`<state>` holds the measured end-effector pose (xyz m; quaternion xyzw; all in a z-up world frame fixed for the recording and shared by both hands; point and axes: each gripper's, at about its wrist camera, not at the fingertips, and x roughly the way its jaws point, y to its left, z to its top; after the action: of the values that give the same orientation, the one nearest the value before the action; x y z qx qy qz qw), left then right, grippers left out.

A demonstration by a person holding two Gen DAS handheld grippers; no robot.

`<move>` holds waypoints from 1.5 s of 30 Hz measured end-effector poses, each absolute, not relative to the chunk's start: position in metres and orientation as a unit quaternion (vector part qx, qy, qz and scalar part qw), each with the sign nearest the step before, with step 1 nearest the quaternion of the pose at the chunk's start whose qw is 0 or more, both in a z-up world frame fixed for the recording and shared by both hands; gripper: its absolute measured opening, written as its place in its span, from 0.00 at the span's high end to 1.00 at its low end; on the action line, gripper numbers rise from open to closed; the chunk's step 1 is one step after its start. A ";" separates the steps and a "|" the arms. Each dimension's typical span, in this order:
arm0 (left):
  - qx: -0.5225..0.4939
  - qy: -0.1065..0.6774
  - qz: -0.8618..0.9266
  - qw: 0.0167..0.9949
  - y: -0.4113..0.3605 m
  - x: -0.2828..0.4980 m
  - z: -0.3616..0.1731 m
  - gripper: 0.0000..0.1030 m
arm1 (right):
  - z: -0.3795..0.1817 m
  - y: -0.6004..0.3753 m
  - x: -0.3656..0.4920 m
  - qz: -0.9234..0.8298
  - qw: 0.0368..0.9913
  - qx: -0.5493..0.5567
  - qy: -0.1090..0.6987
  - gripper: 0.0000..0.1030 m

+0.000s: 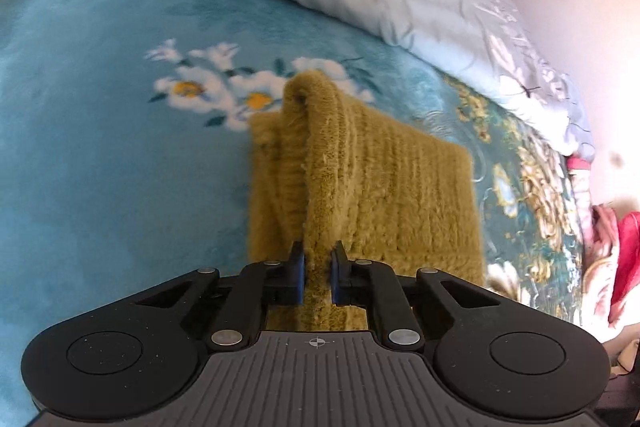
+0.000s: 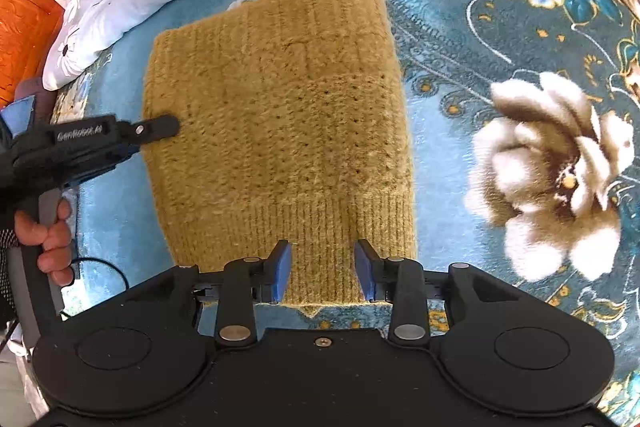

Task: Fold clothes

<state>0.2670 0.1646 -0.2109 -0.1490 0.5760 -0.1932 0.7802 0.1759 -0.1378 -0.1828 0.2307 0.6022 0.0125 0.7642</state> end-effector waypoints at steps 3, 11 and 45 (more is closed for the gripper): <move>-0.155 0.589 -0.185 0.772 0.171 0.262 -0.219 0.91 | -0.185 -0.139 0.174 0.009 0.761 0.240 0.602 0.65; -0.131 0.605 -0.192 0.762 0.162 0.275 -0.220 0.81 | -0.195 -0.150 0.155 -0.013 0.754 0.288 0.590 0.60; -0.136 0.606 -0.239 0.747 0.136 0.359 -0.259 0.43 | -0.254 -0.167 0.096 -0.157 0.692 0.555 0.434 0.33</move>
<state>0.3589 0.1355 -0.2593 -0.1359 0.6057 -0.2392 0.7467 0.0965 -0.1673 -0.2538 0.5548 0.4337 -0.1568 0.6924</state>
